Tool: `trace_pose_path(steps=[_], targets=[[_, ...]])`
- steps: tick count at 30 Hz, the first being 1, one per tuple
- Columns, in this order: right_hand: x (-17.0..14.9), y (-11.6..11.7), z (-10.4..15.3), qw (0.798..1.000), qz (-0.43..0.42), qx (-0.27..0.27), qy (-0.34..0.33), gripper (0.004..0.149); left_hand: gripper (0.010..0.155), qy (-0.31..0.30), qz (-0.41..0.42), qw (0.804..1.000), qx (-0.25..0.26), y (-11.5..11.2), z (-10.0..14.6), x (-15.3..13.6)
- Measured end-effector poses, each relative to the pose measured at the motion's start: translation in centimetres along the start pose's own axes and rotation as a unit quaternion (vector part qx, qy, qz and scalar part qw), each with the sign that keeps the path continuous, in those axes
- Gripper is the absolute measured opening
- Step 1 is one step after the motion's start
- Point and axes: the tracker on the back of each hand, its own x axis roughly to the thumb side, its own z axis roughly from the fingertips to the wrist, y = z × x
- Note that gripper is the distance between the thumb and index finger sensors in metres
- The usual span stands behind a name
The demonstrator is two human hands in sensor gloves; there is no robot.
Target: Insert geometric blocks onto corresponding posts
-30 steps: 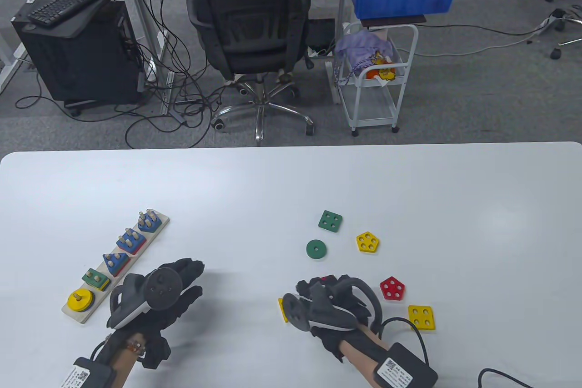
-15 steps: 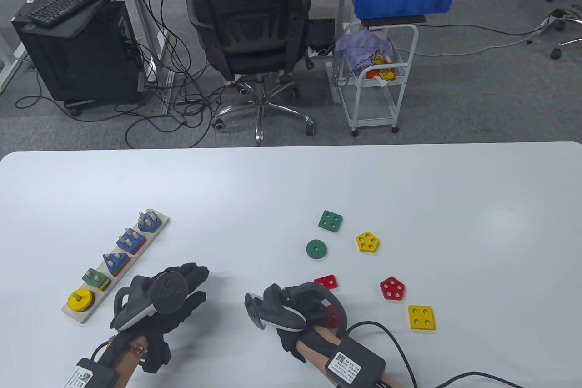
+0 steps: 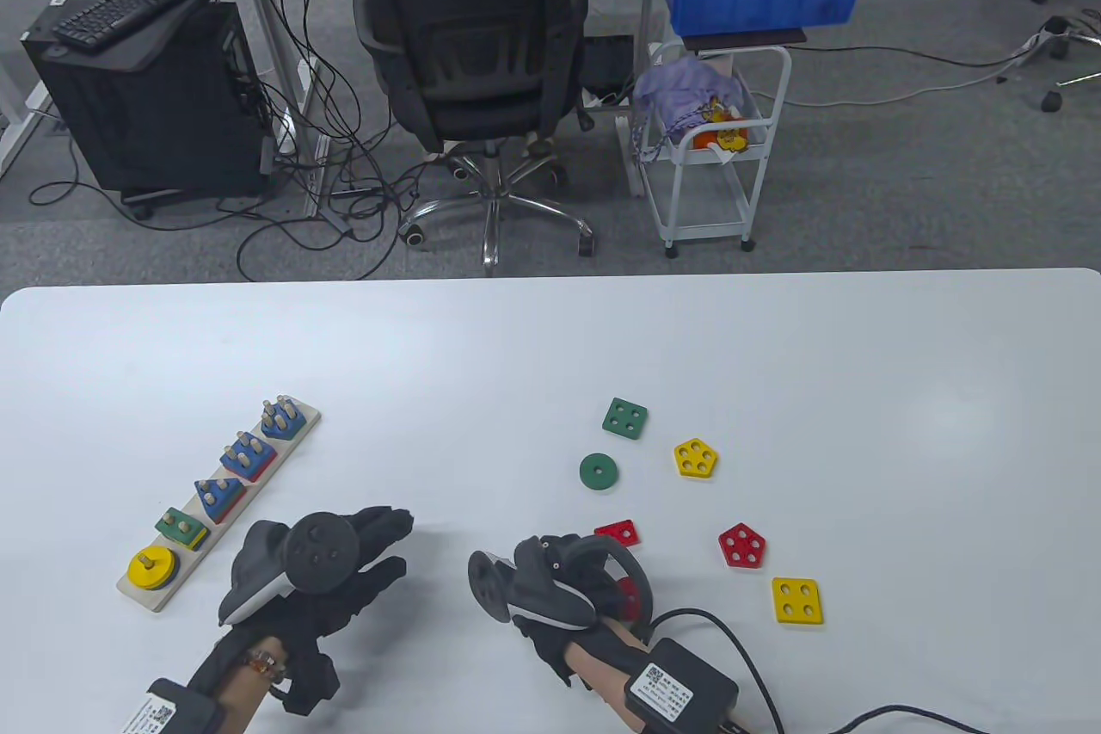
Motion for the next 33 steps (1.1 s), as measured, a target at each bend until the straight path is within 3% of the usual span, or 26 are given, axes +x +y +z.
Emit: trace_pose_path(steps=[3, 5, 8, 11, 12, 17, 20, 23, 25, 28, 30, 33], targets=[[-0.1, -1.9, 0.6, 0.997, -0.061, -0.050, -0.023, 0.062, 0.060, -0.018, 0.120, 0.992, -0.042, -0.5, 0.0, 0.6], [-0.3, -3.3, 1.1, 0.987, -0.129, -0.084, -0.053, 0.062, 0.061, -0.028, 0.219, 0.972, -0.079, -1.0, 0.0, 1.1], [-0.3, -4.7, 2.0, 0.962, -0.205, -0.145, -0.108, 0.062, 0.069, -0.050, 0.350, 0.923, -0.154, -1.8, 0.1, 1.9], [0.0, -5.2, 2.9, 0.945, -0.218, -0.199, -0.142, 0.062, 0.081, -0.100, 0.448, 0.844, -0.279, -2.9, 0.1, 2.5], [0.1, -5.3, 3.2, 0.940, -0.216, -0.222, -0.144, 0.062, 0.083, -0.110, 0.472, 0.822, -0.298, -3.1, 0.1, 2.7], [0.3, -5.5, 3.7, 0.928, -0.223, -0.256, -0.155, 0.063, 0.075, -0.099, 0.511, 0.808, -0.278, -3.8, 0.0, 3.0], [0.3, -5.3, 3.7, 0.928, -0.216, -0.266, -0.148, 0.062, 0.074, -0.098, 0.537, 0.786, -0.292, -4.1, 0.0, 3.1], [0.5, -5.2, 3.5, 0.930, -0.214, -0.264, -0.140, 0.062, 0.073, -0.078, 0.582, 0.764, -0.267, -4.5, 0.0, 3.2], [0.6, -5.0, 3.4, 0.932, -0.218, -0.251, -0.143, 0.063, 0.073, -0.077, 0.568, 0.774, -0.269, -4.1, -0.1, 3.0], [0.1, -4.7, 3.1, 0.951, -0.203, -0.190, -0.135, 0.070, 0.072, -0.058, 0.465, 0.860, -0.204, -3.1, -0.3, 2.0], [-0.8, -4.5, 3.2, 0.960, -0.189, -0.168, -0.121, 0.072, 0.071, -0.039, 0.408, 0.899, -0.154, -2.4, -0.3, 1.1], [-2.7, -4.0, 3.4, 0.972, -0.163, -0.139, -0.098, 0.072, 0.069, -0.010, 0.343, 0.935, -0.086, -1.4, -0.4, -0.3]])
